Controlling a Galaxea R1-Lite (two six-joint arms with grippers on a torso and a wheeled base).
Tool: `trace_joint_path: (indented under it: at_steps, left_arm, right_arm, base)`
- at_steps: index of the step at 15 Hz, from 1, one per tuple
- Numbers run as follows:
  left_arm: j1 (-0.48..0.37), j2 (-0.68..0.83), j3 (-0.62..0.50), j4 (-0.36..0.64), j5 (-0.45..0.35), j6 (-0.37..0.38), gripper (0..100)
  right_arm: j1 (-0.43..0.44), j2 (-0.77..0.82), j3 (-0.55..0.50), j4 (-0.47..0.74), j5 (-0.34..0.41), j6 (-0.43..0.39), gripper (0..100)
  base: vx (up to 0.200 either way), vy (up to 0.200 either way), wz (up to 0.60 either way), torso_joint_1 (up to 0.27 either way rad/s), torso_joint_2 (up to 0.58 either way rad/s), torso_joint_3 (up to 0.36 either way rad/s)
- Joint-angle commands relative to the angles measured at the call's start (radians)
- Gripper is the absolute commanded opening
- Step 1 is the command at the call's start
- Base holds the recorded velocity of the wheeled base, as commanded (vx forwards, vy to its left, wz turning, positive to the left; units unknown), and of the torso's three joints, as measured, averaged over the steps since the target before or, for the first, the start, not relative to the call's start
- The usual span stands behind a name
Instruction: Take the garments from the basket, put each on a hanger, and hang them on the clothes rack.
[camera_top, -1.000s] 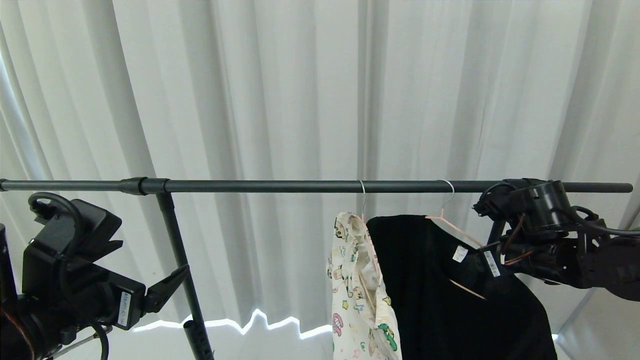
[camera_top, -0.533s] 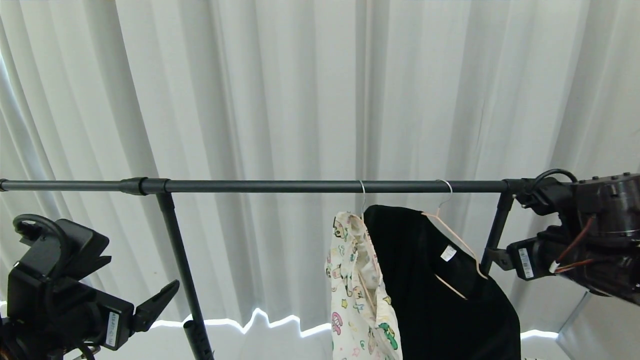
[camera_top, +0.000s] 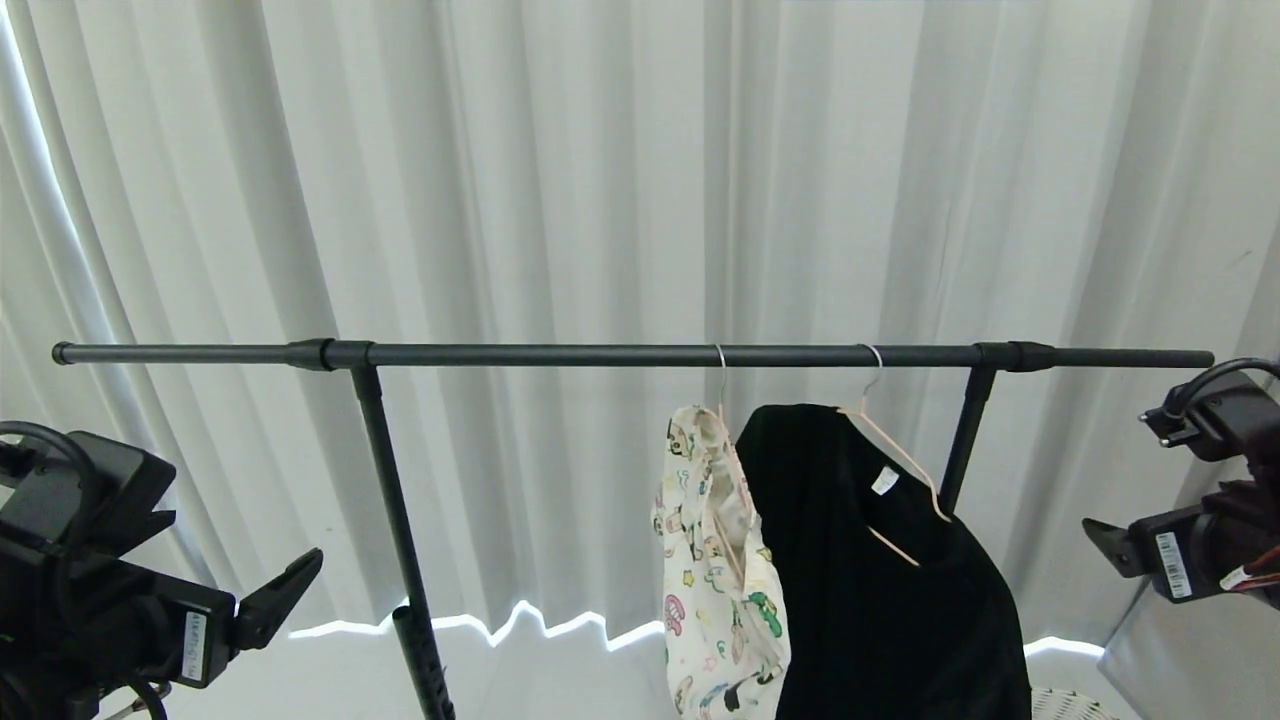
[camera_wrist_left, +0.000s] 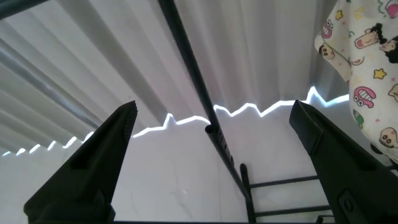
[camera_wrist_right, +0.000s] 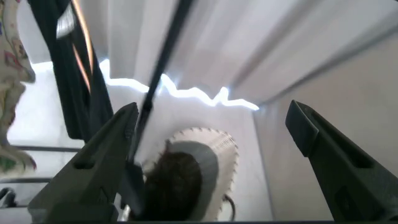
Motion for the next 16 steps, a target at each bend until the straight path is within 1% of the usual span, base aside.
trace_joint_path:
  at_steps: [1,2,4,5,8,10,11,12,13,14,15,16]
  left_arm:
    - [0.023,-0.022,0.007,0.000,0.001,0.000,100]
    - [0.042,-0.036,0.018,0.000,0.001,0.000,100]
    - [0.068,-0.076,0.058,0.000,0.001,0.000,100]
    - [0.077,-0.125,0.105,0.000,0.001,0.000,100]
    - [0.097,-0.287,0.243,0.003,0.014,0.001,100]
    - [0.108,-0.379,0.308,0.006,0.058,0.001,100]
    - [0.108,-0.442,0.326,0.023,0.081,0.001,100]
    - [0.108,-0.511,0.326,0.083,0.086,0.001,100]
    - [0.108,-0.603,0.326,0.156,0.086,0.000,100]
    - [0.106,-0.732,0.326,0.253,0.083,0.003,100]
    - [0.106,-0.850,0.317,0.319,0.086,0.030,100]
    - [0.109,-0.895,0.314,0.322,0.096,0.046,100]
  right_arm:
    - [-0.034,-0.029,0.015,0.014,-0.068,-0.001,100]
    - [-0.049,-0.054,0.032,0.027,-0.088,-0.001,100]
    - [-0.080,-0.127,0.072,0.059,-0.095,-0.001,100]
    - [-0.106,-0.207,0.100,0.119,-0.095,-0.001,100]
    - [-0.219,-0.482,0.106,0.407,-0.095,-0.011,100]
    - [-0.302,-0.675,0.110,0.594,-0.095,-0.064,100]
    - [-0.337,-0.768,0.117,0.675,-0.095,-0.090,100]
    - [-0.366,-0.841,0.124,0.737,-0.095,-0.107,100]
    - [-0.417,-0.905,0.127,0.801,-0.095,-0.120,100]
    - [-0.482,-0.957,0.130,0.853,-0.091,-0.137,100]
    - [-0.514,-1.003,0.150,0.850,-0.078,-0.143,100]
    - [-0.511,-1.060,0.193,0.801,-0.032,-0.142,100]
  base:
    - [-0.200,0.000,0.00,0.007,0.00,0.002]
    - [-0.200,0.000,0.00,0.007,0.01,0.002]
    - [-0.200,0.000,0.00,0.005,0.00,0.002]
    - [-0.200,0.000,0.00,0.002,0.00,0.007]
    - [-0.200,0.000,0.00,0.002,0.00,0.004]
    - [-0.200,0.000,0.00,-0.002,0.00,0.002]
    - [-0.200,0.000,0.00,0.007,0.00,0.002]
    - [-0.200,0.000,0.00,-0.002,0.01,0.002]
    - [0.000,0.000,0.00,0.000,0.00,0.000]
    - [0.000,0.000,0.00,0.000,0.00,0.000]
    - [0.000,0.000,0.00,0.000,0.00,0.000]
    - [0.000,0.000,0.00,0.000,0.00,0.000]
